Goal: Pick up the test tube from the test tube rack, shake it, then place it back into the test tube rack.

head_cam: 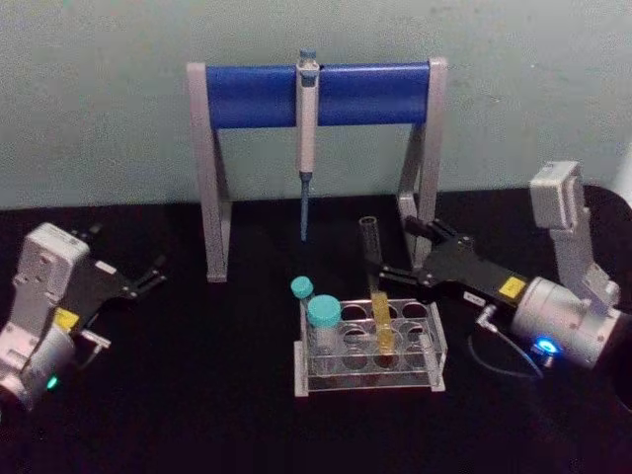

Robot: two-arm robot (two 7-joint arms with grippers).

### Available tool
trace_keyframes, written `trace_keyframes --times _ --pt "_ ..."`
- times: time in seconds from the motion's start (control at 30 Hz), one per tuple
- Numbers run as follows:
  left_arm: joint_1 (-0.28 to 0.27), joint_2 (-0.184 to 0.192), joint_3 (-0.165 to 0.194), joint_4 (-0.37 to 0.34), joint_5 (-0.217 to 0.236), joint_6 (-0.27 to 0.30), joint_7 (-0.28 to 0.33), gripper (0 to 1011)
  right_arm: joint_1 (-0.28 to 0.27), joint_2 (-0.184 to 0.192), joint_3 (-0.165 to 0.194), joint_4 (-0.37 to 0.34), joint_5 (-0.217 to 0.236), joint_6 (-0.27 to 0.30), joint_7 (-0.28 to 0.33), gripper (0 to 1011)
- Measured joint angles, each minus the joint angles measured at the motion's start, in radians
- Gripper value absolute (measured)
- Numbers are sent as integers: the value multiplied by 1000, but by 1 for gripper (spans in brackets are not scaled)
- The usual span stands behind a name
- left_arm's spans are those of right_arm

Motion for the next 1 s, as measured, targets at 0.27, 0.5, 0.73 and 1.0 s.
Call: trace_keyframes --times 0.27,0.5,0.73,1.0 --pt "0 0 0 0 0 0 0 1001 48 -15 -31 18 -40 77 -15 1000" --pt "0 0 0 0 0 0 0 1001 72 -26 -48 34 -61 121 -23 1000" --pt "0 0 0 0 0 0 0 1001 86 -38 -56 54 -64 135 -20 1000" --pt "0 0 0 0 0 0 0 1001 91 -43 -56 63 -61 136 -10 1000"
